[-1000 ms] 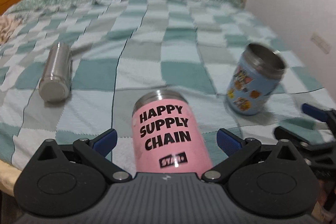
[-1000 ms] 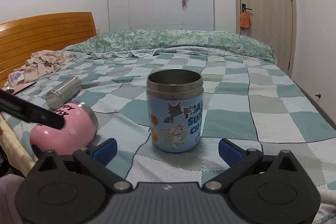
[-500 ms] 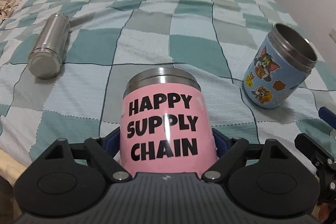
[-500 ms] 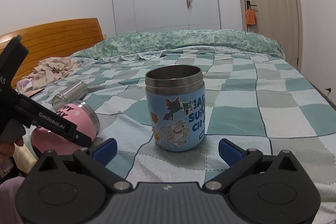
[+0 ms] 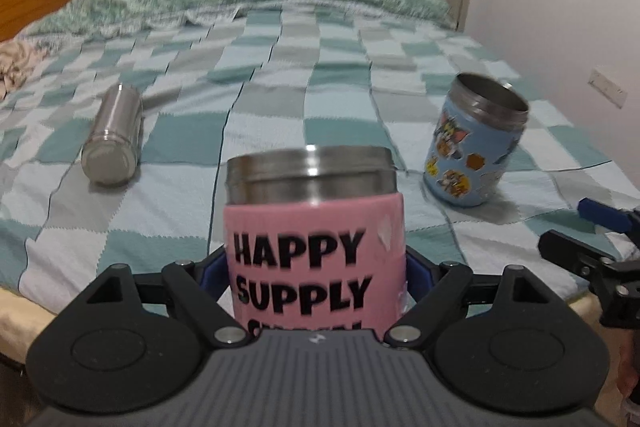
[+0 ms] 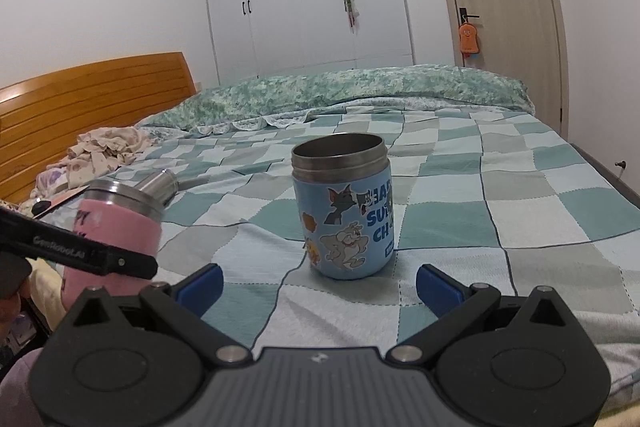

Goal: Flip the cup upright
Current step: 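Rotate the pink cup upright with the left gripper, rim up, then lower the pink cup beside the blue cup and open the left gripper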

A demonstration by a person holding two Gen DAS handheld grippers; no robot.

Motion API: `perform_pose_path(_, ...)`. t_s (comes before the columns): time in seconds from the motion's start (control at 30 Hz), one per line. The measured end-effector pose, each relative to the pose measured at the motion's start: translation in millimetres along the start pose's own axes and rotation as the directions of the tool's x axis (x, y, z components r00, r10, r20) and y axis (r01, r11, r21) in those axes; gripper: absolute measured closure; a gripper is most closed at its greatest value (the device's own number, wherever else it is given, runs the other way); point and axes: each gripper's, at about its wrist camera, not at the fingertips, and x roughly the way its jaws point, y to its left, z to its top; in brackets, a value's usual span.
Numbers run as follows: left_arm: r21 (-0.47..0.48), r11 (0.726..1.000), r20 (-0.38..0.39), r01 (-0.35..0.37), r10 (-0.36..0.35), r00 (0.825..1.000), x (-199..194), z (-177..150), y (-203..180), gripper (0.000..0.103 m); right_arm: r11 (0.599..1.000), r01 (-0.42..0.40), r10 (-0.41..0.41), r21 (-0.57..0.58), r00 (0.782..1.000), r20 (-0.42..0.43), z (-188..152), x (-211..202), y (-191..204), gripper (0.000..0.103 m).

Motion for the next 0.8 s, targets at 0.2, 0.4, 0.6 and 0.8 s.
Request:
perform_pose_path(0.2, 0.040, 0.998, 0.112, 0.039, -0.043, 0.993, -21, 4, -4, 0.018, 1.000, 0.018, -0.018, 0.015, 1.000, 0.011, -3, -4, -1, 0.000)
perform_pose_path(0.4, 0.056, 0.996, 0.180, 0.071, -0.080, 0.980, -18, 20, -15, 0.018, 0.999, 0.048, -0.049, 0.013, 0.998, 0.031, -2, -3, -3, 0.000)
perform_pose_path(0.6, 0.077, 0.993, 0.274, 0.091, -0.109, 0.956, -3, 37, -32, 0.018, 0.995, 0.097, -0.096, -0.003, 0.994, 0.060, 0, -2, -9, 0.000)
perform_pose_path(0.8, 0.103, 0.988, 0.301, 0.118, -0.144, 0.943, 34, 46, -54, 0.018, 0.991, 0.133, -0.132, -0.004, 0.988, 0.073, -3, 3, -23, 0.000)
